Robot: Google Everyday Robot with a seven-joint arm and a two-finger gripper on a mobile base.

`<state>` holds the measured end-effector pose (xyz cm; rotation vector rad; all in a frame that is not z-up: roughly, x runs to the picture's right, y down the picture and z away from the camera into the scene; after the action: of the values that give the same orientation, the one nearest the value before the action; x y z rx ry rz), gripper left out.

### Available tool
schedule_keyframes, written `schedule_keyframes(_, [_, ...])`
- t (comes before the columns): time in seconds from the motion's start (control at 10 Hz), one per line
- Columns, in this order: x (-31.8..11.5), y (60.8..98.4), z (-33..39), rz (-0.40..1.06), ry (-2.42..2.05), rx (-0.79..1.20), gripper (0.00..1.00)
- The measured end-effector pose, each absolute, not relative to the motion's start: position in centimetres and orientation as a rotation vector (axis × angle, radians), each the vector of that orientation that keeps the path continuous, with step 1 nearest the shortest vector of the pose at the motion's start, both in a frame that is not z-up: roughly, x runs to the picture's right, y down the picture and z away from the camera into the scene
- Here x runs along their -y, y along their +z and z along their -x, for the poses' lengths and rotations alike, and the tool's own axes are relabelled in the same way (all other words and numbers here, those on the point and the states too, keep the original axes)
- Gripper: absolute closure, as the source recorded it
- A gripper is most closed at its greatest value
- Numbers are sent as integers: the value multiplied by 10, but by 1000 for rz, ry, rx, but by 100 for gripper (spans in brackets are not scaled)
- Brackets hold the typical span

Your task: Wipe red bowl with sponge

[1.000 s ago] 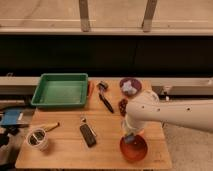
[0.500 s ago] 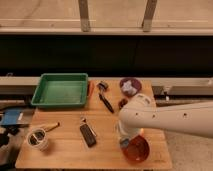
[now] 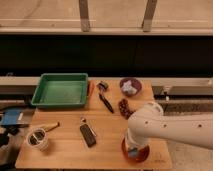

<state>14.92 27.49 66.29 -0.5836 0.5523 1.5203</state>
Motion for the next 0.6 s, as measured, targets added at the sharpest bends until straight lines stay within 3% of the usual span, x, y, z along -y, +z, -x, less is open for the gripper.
schedule_keyframes(0.6, [-247, 679, -183, 521, 1572, -609, 100])
